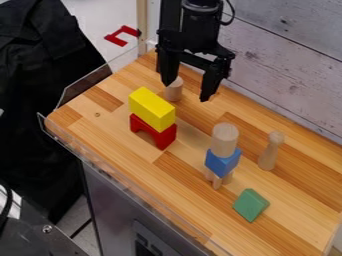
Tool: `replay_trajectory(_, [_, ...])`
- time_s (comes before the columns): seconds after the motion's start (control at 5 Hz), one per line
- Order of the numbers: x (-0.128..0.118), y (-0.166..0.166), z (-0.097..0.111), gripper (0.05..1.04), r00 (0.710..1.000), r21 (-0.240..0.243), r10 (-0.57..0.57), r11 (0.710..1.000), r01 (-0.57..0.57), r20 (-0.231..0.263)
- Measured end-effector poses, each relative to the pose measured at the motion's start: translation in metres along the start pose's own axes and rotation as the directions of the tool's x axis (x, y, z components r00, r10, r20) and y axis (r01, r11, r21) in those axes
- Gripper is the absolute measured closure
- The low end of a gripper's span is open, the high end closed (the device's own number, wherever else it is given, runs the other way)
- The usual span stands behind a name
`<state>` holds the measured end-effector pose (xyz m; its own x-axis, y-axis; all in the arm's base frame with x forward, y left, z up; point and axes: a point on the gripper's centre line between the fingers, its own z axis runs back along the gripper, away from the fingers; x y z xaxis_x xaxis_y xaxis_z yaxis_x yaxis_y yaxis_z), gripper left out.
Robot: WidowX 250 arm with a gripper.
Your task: Put the cylinder on top of the yellow block.
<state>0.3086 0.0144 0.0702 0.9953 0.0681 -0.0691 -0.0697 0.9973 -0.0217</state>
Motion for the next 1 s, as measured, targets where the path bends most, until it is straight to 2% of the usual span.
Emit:
replay_trajectory(0.2, [-0.003, 0.001, -0.012, 0.083, 0.999, -0.001, 0.002, 1.000, -0.002, -0.041])
replay_trajectory(0.4, [0.005, 0.005, -0.018, 0.083, 0.998, -0.016, -0.006, 1.000, 0.005, -0.065])
replay_trajectory(0.8, [0.021, 0.014, -0.011, 0.083, 1.000, -0.014, -0.001, 1.000, 0.000, -0.024])
replay_trajectory(1.0, [0.028, 0.017, -0.011, 0.083, 1.000, -0.002, -0.015, 1.000, 0.015, -0.020])
